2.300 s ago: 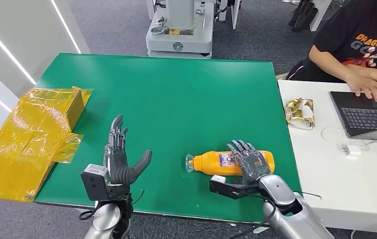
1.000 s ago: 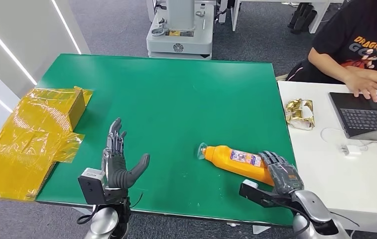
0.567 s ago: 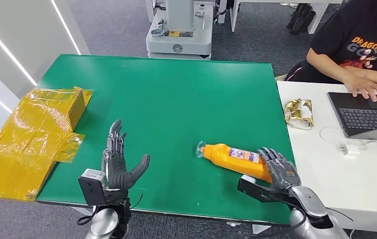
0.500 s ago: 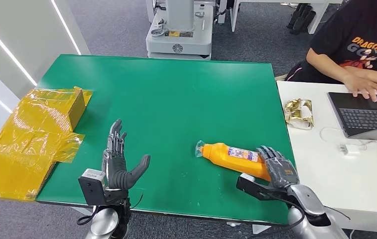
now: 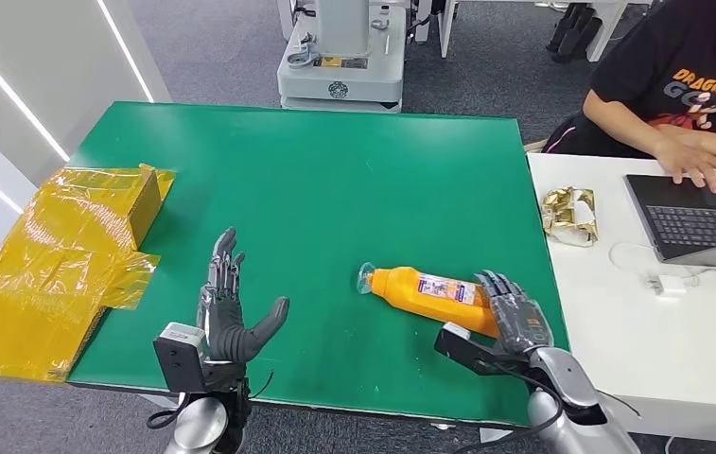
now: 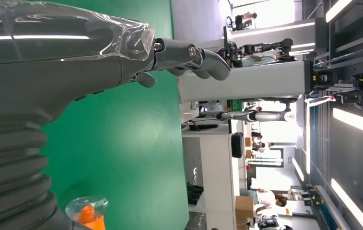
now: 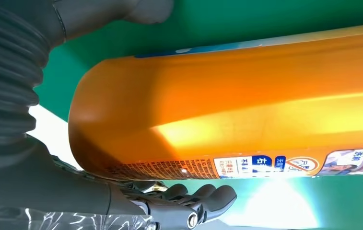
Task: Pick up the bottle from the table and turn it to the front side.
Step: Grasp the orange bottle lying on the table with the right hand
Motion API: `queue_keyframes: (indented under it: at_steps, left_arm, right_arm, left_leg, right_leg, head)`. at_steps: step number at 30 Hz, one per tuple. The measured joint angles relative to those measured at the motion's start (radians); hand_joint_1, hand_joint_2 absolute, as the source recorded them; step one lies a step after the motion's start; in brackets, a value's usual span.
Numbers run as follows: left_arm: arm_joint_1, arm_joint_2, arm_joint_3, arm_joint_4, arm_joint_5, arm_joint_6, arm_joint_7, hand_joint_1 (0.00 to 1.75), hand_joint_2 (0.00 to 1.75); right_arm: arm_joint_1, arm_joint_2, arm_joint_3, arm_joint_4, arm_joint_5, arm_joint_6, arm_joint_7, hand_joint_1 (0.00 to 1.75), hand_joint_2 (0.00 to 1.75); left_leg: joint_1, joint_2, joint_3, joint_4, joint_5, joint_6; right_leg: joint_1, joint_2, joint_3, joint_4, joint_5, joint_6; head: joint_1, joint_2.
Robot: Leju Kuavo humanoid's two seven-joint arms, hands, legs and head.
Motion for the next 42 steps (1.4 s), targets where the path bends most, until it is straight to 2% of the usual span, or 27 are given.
queue_keyframes:
  at_steps: [7,11,37,42]
  left_arm:
    - [0.011,-0.001,0.000,0.000,-0.006,0.000,0.000,0.00,1.75]
    - [0.017,-0.001,0.000,0.000,-0.006,0.000,0.000,0.00,1.75]
    - [0.023,0.000,0.000,-0.012,-0.006,0.018,0.000,0.00,1.75]
    - [0.024,0.000,0.000,-0.016,-0.002,0.025,0.000,0.00,1.75]
  right_arm:
    - [0.005,0.007,0.002,-0.004,-0.059,-0.012,-0.038,0.00,1.75]
    - [0.003,0.009,0.004,-0.004,-0.066,-0.011,-0.041,1.75,1.75]
    - [-0.014,0.018,0.018,0.011,-0.074,-0.036,-0.046,1.75,1.75]
    - [0.003,0.023,0.019,0.002,-0.087,-0.093,-0.074,1.75,1.75]
  left_leg:
    - [0.000,0.000,-0.001,0.000,0.000,0.000]
    - [0.000,0.000,-0.001,0.000,0.000,0.000]
    - [0.000,0.000,-0.001,0.000,0.000,0.000]
    - [0.000,-0.001,-0.002,0.000,0.000,0.000]
  right_leg:
    - [0.000,0.000,-0.001,0.000,0.000,0.000]
    - [0.000,0.000,-0.001,0.000,0.000,0.000]
    - [0.000,-0.001,-0.001,0.000,0.000,0.000]
    - [0.000,-0.001,-0.001,0.000,0.000,0.000]
  head:
    - [0.000,0.000]
    - [0.000,0.000]
    - [0.000,0.000]
    - [0.000,0.000]
